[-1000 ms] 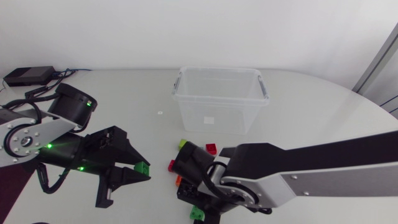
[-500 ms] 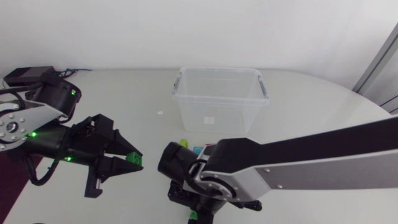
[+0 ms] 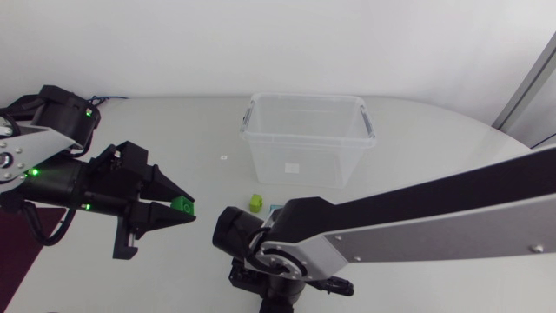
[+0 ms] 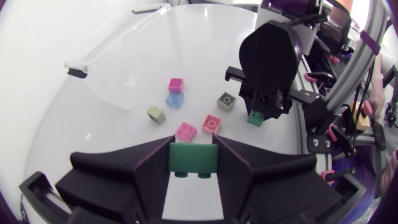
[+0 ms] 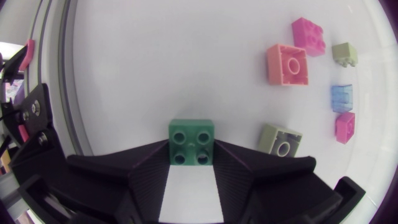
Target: Pick up the duplo bricks and place them in the container
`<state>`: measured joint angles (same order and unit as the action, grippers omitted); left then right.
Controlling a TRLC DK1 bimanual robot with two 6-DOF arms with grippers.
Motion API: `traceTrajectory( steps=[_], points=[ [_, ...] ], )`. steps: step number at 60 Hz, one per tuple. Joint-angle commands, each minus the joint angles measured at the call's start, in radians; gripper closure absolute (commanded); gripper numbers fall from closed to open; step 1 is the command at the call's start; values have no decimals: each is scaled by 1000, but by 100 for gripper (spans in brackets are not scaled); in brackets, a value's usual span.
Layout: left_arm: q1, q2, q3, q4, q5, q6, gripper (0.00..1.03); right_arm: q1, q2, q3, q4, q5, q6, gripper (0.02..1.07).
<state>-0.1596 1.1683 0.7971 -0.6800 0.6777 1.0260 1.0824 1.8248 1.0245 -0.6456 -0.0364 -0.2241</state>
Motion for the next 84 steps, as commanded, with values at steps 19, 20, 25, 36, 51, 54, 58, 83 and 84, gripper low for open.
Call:
traceTrajectory(
  steps=[19, 20, 25, 36, 51, 54, 58, 83, 84],
  points=[
    [-32, 146, 220, 198, 56, -181, 72, -144, -311, -58, -65, 27, 32, 78],
    [-34, 154, 225, 212, 56, -191, 72, -153, -320, -55, -69, 27, 32, 78],
    [-70, 214, 267, 283, 56, -247, 72, -200, -369, -40, -88, 41, 29, 78],
    [-120, 370, 390, 344, 52, -296, 72, -297, -430, -18, -88, 50, 17, 78],
    [-166, 528, 537, 389, 3, -336, 72, -403, -452, 14, -54, 50, -8, 78],
    [-176, 559, 571, 404, -10, -349, 72, -414, -453, 23, -48, 49, -9, 78],
    [-184, 591, 610, 421, -23, -369, 71, -424, -453, 29, -35, 49, -9, 78],
    [-221, 746, 738, 516, -141, -435, 6, -544, -473, 78, 50, 41, -20, 78],
    [-222, 746, 737, 520, -144, -437, 4, -550, -473, 82, 57, 41, -20, 78]
  ],
)
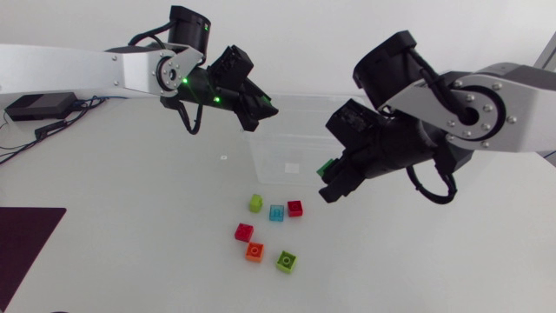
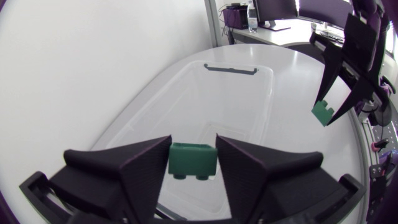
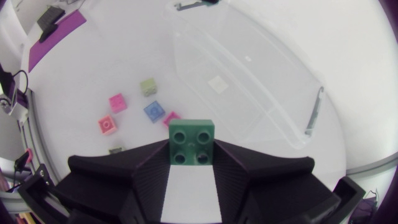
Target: Pick up the duplo bricks and place them in the container
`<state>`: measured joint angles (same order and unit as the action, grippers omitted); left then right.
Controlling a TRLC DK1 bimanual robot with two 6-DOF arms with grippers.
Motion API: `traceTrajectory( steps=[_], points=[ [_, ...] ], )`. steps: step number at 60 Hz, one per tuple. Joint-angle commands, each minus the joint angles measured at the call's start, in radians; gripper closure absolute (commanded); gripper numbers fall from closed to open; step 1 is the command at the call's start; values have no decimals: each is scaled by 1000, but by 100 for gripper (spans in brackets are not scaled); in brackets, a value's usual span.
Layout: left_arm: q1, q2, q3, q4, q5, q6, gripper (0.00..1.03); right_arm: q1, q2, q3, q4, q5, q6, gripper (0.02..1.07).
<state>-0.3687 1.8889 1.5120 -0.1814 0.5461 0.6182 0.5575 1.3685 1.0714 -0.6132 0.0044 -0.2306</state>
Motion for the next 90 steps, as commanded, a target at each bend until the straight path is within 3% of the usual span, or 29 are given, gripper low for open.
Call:
traceTrajectory(
  steps=[1, 27, 44, 58, 60, 67, 69, 73, 90],
  points=[
    [-15, 22, 16, 26, -17, -32, 4, -33, -17, 38, 35, 0, -13, 78],
    [19, -251, -170, 17, -46, -51, 4, -148, 92, 147, 181, -20, -26, 77],
    [47, -441, -388, -127, 5, 112, 5, -196, 204, 179, 291, -17, -36, 76],
    [22, -542, -596, -158, 11, 250, 5, -232, 285, 197, 352, -9, -50, 74],
    [13, -545, -618, -158, 11, 270, 4, -234, 294, 202, 354, -7, -52, 68],
    [-24, -545, -679, -162, 11, 334, 4, -235, 314, 222, 356, 6, -64, 24],
    [-38, -544, -693, -161, 11, 351, 4, -235, 314, 226, 356, 9, -67, 16],
    [-61, -537, -711, -161, 11, 380, 4, -235, 303, 228, 354, 11, -67, 9],
    [-153, -433, -753, -171, 6, 491, 5, -194, 110, 124, 311, 11, -70, 9]
  ],
)
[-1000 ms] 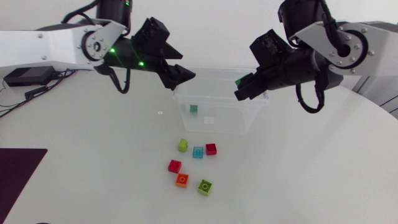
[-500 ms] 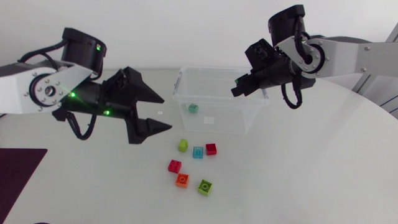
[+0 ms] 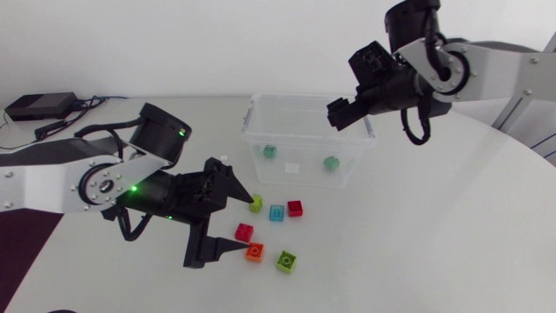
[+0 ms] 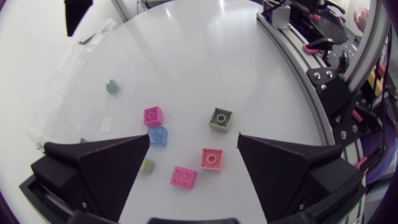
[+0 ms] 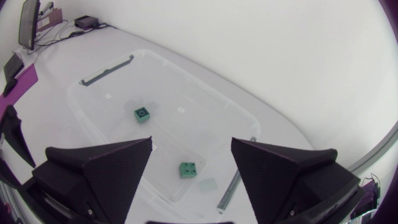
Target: Pick up the duplo bricks and place them in the container
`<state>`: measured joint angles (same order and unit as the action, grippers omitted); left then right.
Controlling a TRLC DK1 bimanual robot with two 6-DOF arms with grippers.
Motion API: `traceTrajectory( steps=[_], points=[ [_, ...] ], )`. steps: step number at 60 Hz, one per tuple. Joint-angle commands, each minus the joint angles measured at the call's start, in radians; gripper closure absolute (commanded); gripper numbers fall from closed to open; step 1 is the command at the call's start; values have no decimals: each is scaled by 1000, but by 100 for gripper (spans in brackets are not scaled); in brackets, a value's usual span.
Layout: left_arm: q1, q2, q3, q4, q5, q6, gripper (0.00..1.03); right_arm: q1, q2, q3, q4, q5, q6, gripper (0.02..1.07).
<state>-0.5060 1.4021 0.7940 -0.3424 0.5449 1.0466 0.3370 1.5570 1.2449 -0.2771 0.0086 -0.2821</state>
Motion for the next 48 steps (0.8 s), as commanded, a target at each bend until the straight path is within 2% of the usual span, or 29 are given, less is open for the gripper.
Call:
traceTrajectory(
  steps=[1, 24, 40, 48],
  points=[
    [-16, 63, -35, -10, 6, 69, 4, 34, -89, -61, -30, 7, -19, 9],
    [-17, 284, 24, -9, -20, 132, 6, 200, -336, -283, -145, 7, -20, 10],
    [-31, 377, 76, 2, -28, 135, 6, 295, -382, -456, -132, 5, 14, 10],
    [-34, 416, 103, 3, -30, 130, 10, 358, -357, -521, -103, 7, 41, 10]
  ],
)
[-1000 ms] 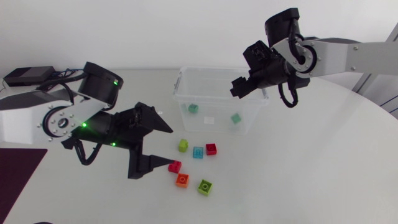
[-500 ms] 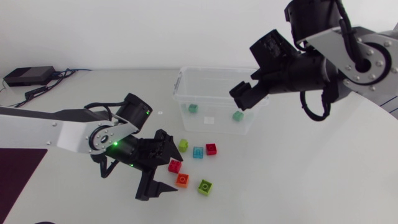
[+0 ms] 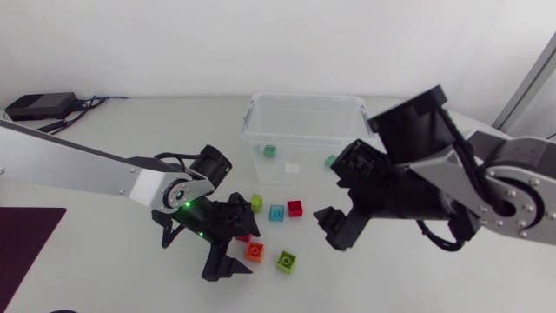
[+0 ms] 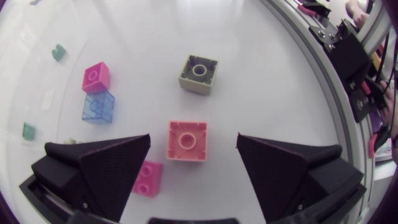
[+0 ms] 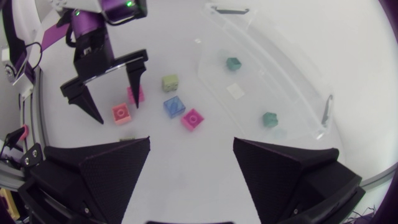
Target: Pick up the duplo bricks and place them in the container
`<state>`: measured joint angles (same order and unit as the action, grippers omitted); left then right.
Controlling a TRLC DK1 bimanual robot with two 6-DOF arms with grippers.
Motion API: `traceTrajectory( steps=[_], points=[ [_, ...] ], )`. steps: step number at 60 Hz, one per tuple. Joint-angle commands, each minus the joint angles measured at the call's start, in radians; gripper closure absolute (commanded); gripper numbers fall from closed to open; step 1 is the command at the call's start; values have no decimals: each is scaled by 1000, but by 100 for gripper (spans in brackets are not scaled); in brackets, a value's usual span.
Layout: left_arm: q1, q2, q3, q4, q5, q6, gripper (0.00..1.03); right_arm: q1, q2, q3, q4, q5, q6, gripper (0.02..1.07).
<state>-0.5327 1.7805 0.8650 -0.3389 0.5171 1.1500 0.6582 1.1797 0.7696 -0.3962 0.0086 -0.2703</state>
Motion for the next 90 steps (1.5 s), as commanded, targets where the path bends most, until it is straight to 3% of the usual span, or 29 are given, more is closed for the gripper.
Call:
traceTrajectory(
  steps=[1, 4, 8, 13, 31, 59, 77, 86, 90],
  points=[
    [-7, 42, 34, 0, -2, 27, 11, 43, 24, -50, 19, 7, 31, 10],
    [-9, 54, 39, 0, -5, 25, 17, 73, 46, -67, 23, 7, 48, 10],
    [-15, 76, 49, -2, -14, 20, 34, 113, 78, -78, 39, 7, 63, 10],
    [-15, 89, 60, 1, -14, 11, 72, 121, 126, -69, 30, -1, 62, 10],
    [45, 20, 71, -18, -8, -18, 76, 193, 268, -23, 5, -33, 69, 10],
    [178, -309, 111, -124, 98, -101, 76, 205, 439, 68, 5, -24, 60, 16],
    [281, -366, 216, -140, 182, -176, 75, 202, 506, 117, -4, -27, 45, 33],
    [292, -360, 276, -127, 202, -223, 75, 204, 532, 129, -6, -30, 36, 47],
    [292, -352, 302, -115, 202, -246, 75, 204, 544, 131, -9, -32, 31, 48]
  ],
)
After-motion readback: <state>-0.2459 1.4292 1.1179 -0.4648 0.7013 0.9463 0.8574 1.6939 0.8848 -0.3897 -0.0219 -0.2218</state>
